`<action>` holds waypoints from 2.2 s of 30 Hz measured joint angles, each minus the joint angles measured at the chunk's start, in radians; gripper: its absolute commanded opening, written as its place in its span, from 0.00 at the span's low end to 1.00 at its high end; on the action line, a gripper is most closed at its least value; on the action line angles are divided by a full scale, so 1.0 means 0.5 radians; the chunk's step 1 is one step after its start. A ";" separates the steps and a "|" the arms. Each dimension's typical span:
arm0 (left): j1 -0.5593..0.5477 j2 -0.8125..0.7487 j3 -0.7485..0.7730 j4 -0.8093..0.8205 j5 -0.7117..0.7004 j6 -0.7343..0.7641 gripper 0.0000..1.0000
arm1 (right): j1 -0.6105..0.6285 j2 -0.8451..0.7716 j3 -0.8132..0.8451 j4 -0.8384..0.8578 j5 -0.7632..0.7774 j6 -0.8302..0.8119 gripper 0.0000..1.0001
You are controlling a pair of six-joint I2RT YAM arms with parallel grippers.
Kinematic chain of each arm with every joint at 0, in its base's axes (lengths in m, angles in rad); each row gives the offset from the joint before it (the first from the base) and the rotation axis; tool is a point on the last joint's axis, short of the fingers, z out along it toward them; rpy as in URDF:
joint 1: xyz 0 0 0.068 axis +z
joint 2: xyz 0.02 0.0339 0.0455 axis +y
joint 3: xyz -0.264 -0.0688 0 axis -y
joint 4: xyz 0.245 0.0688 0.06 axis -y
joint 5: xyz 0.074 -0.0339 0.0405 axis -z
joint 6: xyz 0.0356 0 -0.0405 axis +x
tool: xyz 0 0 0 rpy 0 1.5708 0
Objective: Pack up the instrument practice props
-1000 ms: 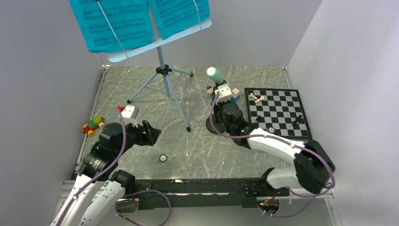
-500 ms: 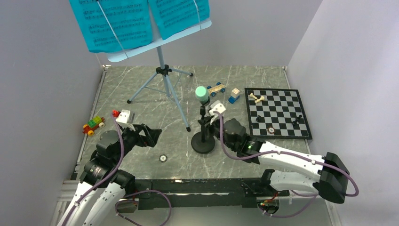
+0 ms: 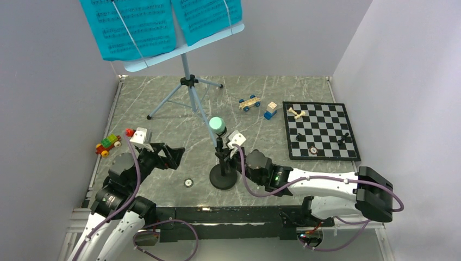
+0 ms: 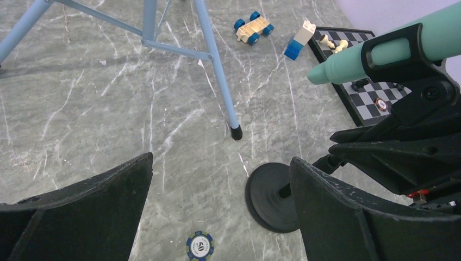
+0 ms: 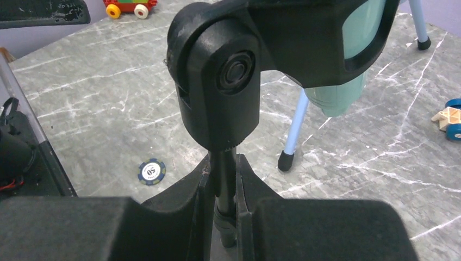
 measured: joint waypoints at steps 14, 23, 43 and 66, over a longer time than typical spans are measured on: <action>0.000 0.121 0.033 -0.085 -0.117 -0.072 0.99 | 0.018 0.059 -0.077 0.181 0.140 0.132 0.47; 0.000 0.304 0.117 -0.173 -0.138 -0.117 0.99 | 0.024 -0.012 -0.101 0.146 0.207 0.229 0.87; -0.019 0.101 -0.246 0.511 0.613 -0.080 0.99 | -0.038 -0.957 -0.272 -0.899 0.479 0.678 0.93; -1.408 0.660 -0.320 1.192 -0.601 0.525 0.79 | -0.674 -0.800 -0.272 -1.070 -0.139 0.922 0.94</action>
